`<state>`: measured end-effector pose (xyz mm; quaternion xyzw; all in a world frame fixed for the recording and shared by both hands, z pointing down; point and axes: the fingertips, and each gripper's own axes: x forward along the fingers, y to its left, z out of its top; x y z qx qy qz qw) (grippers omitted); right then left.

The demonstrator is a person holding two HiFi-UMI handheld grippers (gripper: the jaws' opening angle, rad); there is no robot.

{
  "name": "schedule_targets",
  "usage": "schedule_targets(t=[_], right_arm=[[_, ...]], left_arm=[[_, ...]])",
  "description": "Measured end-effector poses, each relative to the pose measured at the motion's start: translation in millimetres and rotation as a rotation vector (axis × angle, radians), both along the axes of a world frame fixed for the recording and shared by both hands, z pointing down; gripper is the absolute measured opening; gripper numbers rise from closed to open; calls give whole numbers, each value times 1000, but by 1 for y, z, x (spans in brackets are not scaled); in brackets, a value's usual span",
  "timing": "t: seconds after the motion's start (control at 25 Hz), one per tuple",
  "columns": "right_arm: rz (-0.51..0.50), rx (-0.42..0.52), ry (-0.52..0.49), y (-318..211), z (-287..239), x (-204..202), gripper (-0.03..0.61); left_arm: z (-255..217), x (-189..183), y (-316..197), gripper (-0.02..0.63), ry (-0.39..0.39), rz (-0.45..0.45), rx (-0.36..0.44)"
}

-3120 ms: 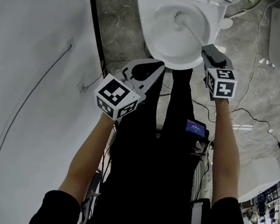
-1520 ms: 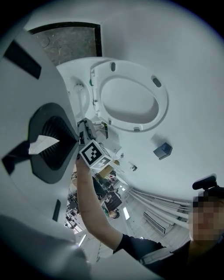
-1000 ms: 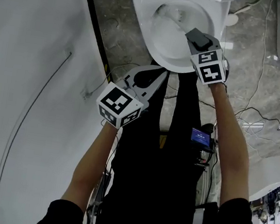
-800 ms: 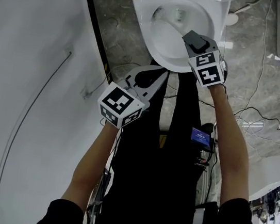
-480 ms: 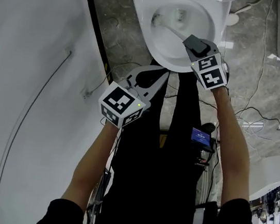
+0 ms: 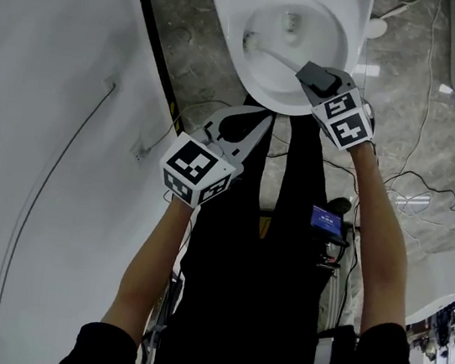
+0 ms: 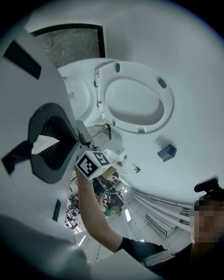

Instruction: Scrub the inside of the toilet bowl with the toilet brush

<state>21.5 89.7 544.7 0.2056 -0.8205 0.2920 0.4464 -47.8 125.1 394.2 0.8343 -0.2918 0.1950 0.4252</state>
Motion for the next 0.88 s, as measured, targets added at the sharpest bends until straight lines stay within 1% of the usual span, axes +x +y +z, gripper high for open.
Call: schedule_targets(t=[0.16, 0.6, 0.88], right_arm=[[-23, -28, -14, 10, -1, 3, 153], [-96, -53, -9, 33, 0, 18, 153], [-149, -76, -2, 46, 0, 27, 153]], left_arm=[[1, 1, 3, 11, 0, 5, -10], [4, 17, -2, 12, 7, 29, -17], [6, 19, -2, 11, 6, 39, -21]])
